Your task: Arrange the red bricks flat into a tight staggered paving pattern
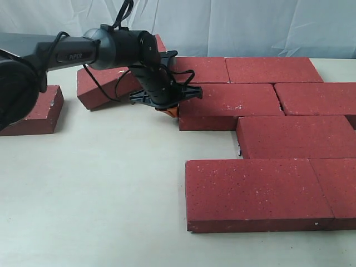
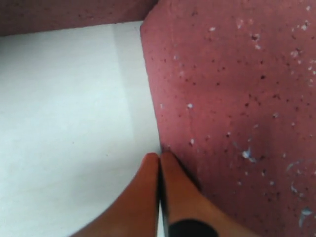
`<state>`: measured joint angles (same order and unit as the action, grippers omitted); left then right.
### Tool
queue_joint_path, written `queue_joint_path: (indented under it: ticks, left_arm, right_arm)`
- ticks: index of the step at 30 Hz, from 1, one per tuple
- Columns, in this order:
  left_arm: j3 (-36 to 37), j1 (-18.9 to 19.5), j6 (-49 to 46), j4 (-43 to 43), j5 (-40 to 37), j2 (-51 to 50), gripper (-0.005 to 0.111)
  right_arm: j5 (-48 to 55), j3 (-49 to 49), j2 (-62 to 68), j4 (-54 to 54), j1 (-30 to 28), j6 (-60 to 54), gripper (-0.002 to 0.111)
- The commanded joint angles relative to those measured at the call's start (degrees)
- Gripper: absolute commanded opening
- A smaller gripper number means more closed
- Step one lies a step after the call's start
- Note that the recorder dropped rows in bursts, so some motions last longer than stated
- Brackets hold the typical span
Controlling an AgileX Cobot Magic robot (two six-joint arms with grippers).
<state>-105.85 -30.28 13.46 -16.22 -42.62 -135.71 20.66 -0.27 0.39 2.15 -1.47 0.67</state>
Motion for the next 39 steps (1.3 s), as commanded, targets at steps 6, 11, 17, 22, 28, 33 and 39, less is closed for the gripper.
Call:
queue_joint_path:
  ticks: [6, 11, 17, 22, 28, 33, 39]
  left_arm:
    - [-0.3, -2.7, -1.9, -4.3, 4.9, -0.2, 0.000]
    - [-0.3, -1.8, -1.9, -3.6, 3.1, -0.2, 0.000]
    - [-0.3, 0.0, -1.9, -2.6, 0.0, 0.8, 0.000]
    - [-0.3, 1.1, -1.9, -1.1, -2.9, 2.8, 0.000]
    - [-0.3, 1.3, -1.9, 1.9, -5.2, 5.2, 0.000]
    - [-0.3, 1.2, -1.9, 4.5, -8.6, 7.5, 0.000]
    - [-0.3, 1.2, -1.9, 8.6, -11.5, 10.4, 0.000]
  right_arm:
    - [-0.5, 0.3, -0.4, -0.3, 0.3, -0.2, -0.001]
    - [-0.5, 0.3, -0.4, -0.3, 0.3, -0.2, -0.001]
    - [-0.5, 0.3, -0.4, -0.3, 0.3, -0.2, -0.001]
    - [-0.5, 0.3, -0.4, -0.3, 0.3, -0.2, -0.001]
    - [-0.5, 0.3, -0.4, -0.3, 0.3, -0.2, -0.001]
    - [-0.5, 0.3, -0.4, 0.0, 0.3, -0.2, -0.001]
    - [-0.5, 0.3, -0.4, 0.0, 0.3, -0.2, -0.001]
